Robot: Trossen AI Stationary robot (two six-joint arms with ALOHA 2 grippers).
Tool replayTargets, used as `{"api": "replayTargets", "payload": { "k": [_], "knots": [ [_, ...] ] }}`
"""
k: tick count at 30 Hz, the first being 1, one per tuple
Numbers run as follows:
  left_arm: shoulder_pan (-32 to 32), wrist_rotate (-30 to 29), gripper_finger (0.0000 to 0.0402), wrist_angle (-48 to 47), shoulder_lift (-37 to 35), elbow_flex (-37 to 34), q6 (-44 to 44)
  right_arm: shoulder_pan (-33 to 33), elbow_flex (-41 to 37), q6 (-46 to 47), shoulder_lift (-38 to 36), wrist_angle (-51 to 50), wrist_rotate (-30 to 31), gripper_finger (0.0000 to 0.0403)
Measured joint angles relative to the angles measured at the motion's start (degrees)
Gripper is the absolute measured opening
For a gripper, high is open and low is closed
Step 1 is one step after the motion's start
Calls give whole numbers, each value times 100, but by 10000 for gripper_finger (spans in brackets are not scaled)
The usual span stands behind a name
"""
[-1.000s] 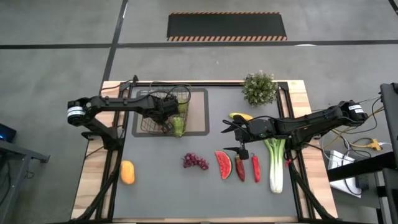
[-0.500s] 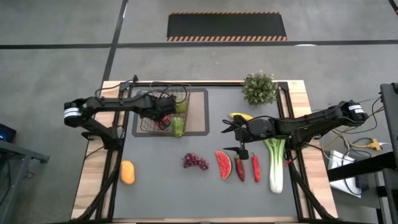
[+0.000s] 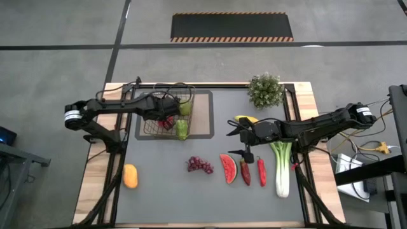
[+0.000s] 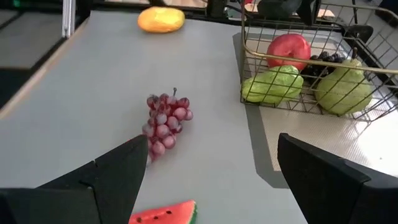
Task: Build produce basket
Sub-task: Put the banana into the wire basket
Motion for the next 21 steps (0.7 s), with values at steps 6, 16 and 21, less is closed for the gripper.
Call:
{"api": "replayTargets", "payload": {
  "k": [6,16,21],
  "knots": [
    [-54,-29,1,13,-448,67,3,-6,378,677,0,-764,934,338],
    [-1122,-35,1,2048,-1462,-279,592,-779,1723,2364,802,-3916,2183,338],
    [-1715,-35,1,3648,-1867,-629,1470,-1395,2287,2068,1685,-5088,2148,338]
  ]
}}
